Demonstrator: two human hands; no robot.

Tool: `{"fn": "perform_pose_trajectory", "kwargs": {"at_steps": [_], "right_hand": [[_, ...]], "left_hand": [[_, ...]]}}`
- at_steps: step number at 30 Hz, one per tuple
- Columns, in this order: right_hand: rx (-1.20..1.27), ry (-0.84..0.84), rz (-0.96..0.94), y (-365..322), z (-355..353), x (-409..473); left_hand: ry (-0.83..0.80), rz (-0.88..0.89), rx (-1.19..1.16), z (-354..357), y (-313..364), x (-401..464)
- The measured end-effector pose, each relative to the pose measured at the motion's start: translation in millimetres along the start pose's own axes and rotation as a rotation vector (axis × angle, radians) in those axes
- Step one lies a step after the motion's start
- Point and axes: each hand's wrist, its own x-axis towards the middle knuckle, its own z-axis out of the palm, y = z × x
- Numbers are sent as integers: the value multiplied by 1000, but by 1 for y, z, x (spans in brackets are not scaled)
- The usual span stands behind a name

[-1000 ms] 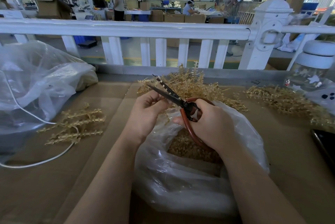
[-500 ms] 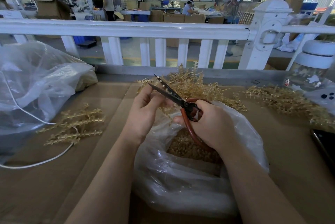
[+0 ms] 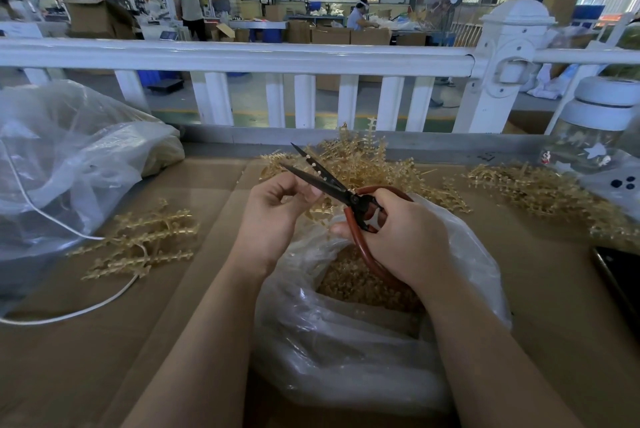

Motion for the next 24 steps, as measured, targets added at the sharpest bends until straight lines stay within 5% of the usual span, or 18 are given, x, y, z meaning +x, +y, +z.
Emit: {"fn": "perform_pose_trajectory", "kwargs": {"at_steps": [24], "right_hand": [[49, 15, -8, 3, 6, 0]], "left_hand": [[-72, -14, 40, 2, 1, -1]]}}
